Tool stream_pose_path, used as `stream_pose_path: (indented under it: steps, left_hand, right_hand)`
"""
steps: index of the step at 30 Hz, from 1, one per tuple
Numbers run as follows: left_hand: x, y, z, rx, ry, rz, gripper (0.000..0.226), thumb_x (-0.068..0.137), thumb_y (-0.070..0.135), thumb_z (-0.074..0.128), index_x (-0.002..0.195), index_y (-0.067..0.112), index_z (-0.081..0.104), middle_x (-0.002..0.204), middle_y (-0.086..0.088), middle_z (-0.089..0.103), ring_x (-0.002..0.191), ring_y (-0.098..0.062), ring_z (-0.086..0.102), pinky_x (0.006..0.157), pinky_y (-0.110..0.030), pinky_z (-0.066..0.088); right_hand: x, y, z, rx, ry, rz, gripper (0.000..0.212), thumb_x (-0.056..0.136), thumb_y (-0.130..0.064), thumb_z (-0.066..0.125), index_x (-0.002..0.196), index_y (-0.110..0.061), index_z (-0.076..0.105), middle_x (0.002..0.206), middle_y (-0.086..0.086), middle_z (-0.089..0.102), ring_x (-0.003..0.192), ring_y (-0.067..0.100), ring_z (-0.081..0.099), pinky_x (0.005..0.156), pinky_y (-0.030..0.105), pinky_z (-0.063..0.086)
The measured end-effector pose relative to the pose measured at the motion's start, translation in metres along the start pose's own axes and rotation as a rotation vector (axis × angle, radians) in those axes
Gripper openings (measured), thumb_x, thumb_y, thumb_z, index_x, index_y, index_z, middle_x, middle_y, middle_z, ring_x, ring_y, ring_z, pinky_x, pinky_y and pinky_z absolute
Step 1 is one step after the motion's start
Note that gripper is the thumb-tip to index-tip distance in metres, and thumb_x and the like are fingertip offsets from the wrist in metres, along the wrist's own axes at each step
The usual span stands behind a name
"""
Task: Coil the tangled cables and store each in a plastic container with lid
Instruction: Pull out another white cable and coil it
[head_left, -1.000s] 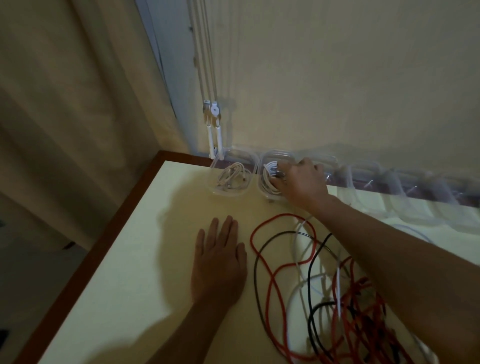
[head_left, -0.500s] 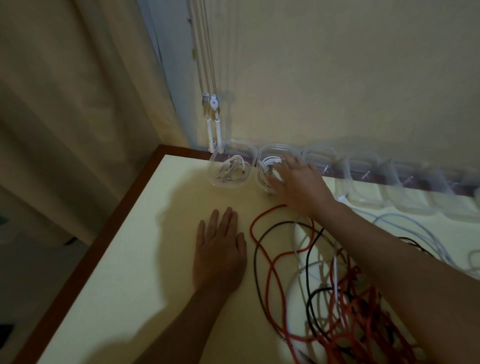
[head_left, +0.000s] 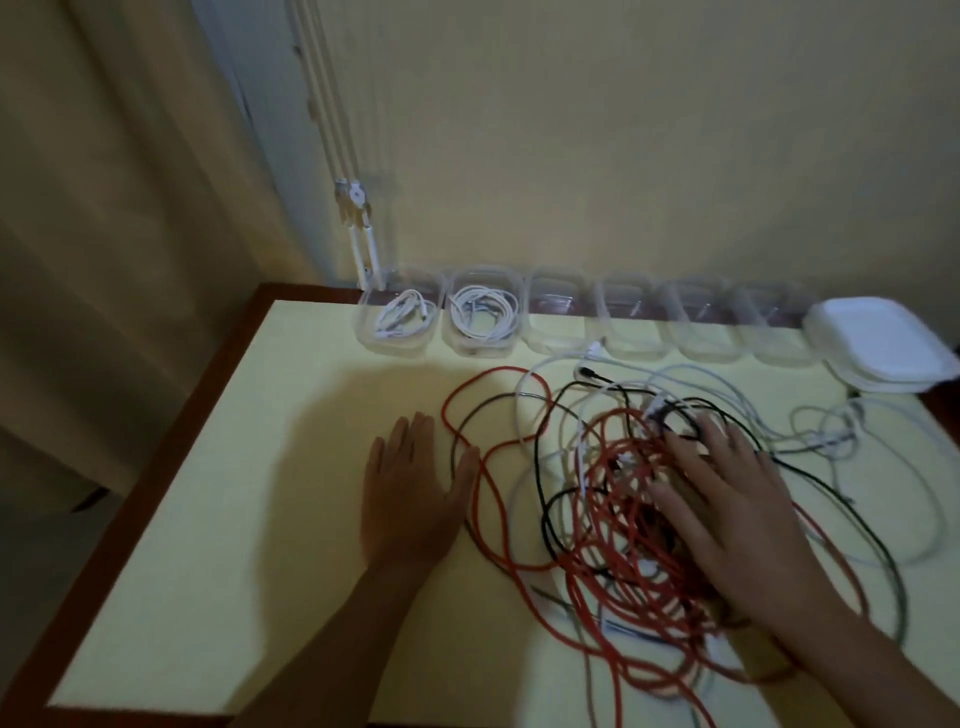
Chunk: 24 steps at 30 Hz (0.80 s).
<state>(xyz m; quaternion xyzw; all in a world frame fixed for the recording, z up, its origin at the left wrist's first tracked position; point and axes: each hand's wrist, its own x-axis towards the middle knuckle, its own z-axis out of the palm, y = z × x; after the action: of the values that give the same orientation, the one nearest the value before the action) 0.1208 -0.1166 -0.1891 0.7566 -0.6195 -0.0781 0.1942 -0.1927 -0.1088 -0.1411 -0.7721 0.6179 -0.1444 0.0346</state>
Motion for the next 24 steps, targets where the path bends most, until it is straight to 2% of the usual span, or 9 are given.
stream_pose_path:
  steps: [2, 4, 7, 9, 12, 16, 19, 22, 24]
  left_hand:
    - [-0.016, 0.008, 0.0, -0.007, -0.006, 0.012, 0.083, 0.092, 0.07, 0.019, 0.148, 0.012, 0.042, 0.152, -0.008, 0.047, 0.145, -0.022, 0.034, 0.123, -0.038, 0.017]
    - [-0.035, 0.019, -0.001, -0.046, -0.026, 0.01, 0.086, 0.09, 0.073, 0.02, 0.151, 0.014, 0.039, 0.154, -0.008, 0.044, 0.146, -0.021, 0.032, 0.124, -0.035, 0.015]
    - [-0.065, 0.039, -0.004, -0.143, -0.03, 0.013, 0.093, 0.086, 0.077, 0.022, 0.155, 0.016, 0.034, 0.159, -0.007, 0.038, 0.148, -0.02, 0.029, 0.124, -0.032, 0.012]
    - [-0.083, 0.051, -0.004, -0.174, -0.053, 0.018, 0.098, 0.082, 0.08, 0.023, 0.157, 0.018, 0.03, 0.161, -0.007, 0.033, 0.149, -0.022, 0.025, 0.123, -0.033, 0.013]
    - [-0.098, 0.058, 0.001, -0.131, -0.049, 0.067, 0.096, 0.083, 0.079, 0.028, 0.157, 0.017, 0.031, 0.161, -0.007, 0.034, 0.15, -0.026, 0.024, 0.123, -0.04, 0.021]
    - [-0.099, 0.056, 0.015, -0.016, -0.021, 0.193, 0.067, 0.094, 0.057, 0.033, 0.147, 0.02, 0.05, 0.159, -0.004, 0.039, 0.153, -0.023, 0.017, 0.124, -0.038, 0.019]
    - [-0.096, 0.054, 0.018, -0.129, 0.009, 0.141, 0.047, 0.101, 0.029, 0.046, 0.145, 0.015, 0.052, 0.159, -0.004, 0.039, 0.153, -0.023, 0.015, 0.12, -0.029, 0.011]
    - [-0.095, 0.054, 0.015, -0.303, 0.084, -0.01, 0.042, 0.097, 0.004, 0.053, 0.138, 0.007, 0.057, 0.15, -0.011, 0.049, 0.148, -0.028, 0.031, 0.118, -0.034, 0.023]
    - [-0.091, 0.054, 0.014, -0.357, 0.16, -0.058, 0.036, 0.093, -0.003, 0.053, 0.126, 0.008, 0.064, 0.131, -0.012, 0.063, 0.13, -0.036, 0.05, 0.112, -0.047, 0.04]
  right_hand:
    - [-0.037, 0.015, 0.0, 0.019, -0.025, 0.119, 0.072, 0.095, -0.072, 0.024, 0.155, -0.032, 0.034, 0.168, 0.003, 0.019, 0.155, 0.031, 0.015, 0.121, 0.058, 0.02]
    - [-0.068, 0.02, 0.009, -0.008, -0.051, 0.175, 0.074, 0.094, -0.074, 0.022, 0.157, -0.035, 0.03, 0.168, 0.006, 0.018, 0.154, 0.035, 0.018, 0.118, 0.059, 0.024]
    - [-0.097, 0.016, 0.027, -0.041, -0.093, 0.264, 0.071, 0.096, -0.072, 0.004, 0.161, -0.042, 0.007, 0.169, 0.006, 0.015, 0.155, 0.032, 0.016, 0.12, 0.057, 0.024]
    - [-0.1, 0.011, 0.029, -0.049, -0.074, 0.309, 0.073, 0.097, -0.069, 0.0, 0.162, -0.037, 0.008, 0.169, 0.006, 0.016, 0.155, 0.032, 0.017, 0.122, 0.054, 0.021]
    - [-0.097, 0.005, 0.026, -0.048, -0.067, 0.327, 0.073, 0.098, -0.067, 0.005, 0.162, -0.033, 0.012, 0.168, 0.007, 0.018, 0.154, 0.031, 0.016, 0.124, 0.051, 0.017]
    - [-0.1, 0.008, 0.025, -0.029, -0.038, 0.318, 0.071, 0.099, -0.064, 0.013, 0.16, -0.03, 0.021, 0.166, 0.007, 0.024, 0.153, 0.03, 0.02, 0.124, 0.049, 0.017]
    - [-0.1, 0.01, 0.024, -0.001, -0.01, 0.344, 0.07, 0.099, -0.063, 0.016, 0.157, -0.025, 0.029, 0.166, 0.005, 0.026, 0.153, 0.027, 0.021, 0.124, 0.049, 0.017]
    - [-0.1, 0.011, 0.024, -0.013, 0.025, 0.386, 0.064, 0.102, -0.059, 0.02, 0.156, -0.025, 0.032, 0.166, 0.008, 0.025, 0.152, 0.03, 0.021, 0.123, 0.051, 0.019]
    - [-0.101, 0.012, 0.023, 0.005, 0.037, 0.392, 0.061, 0.104, -0.057, 0.025, 0.156, -0.026, 0.032, 0.166, 0.012, 0.023, 0.152, 0.034, 0.021, 0.122, 0.054, 0.021]
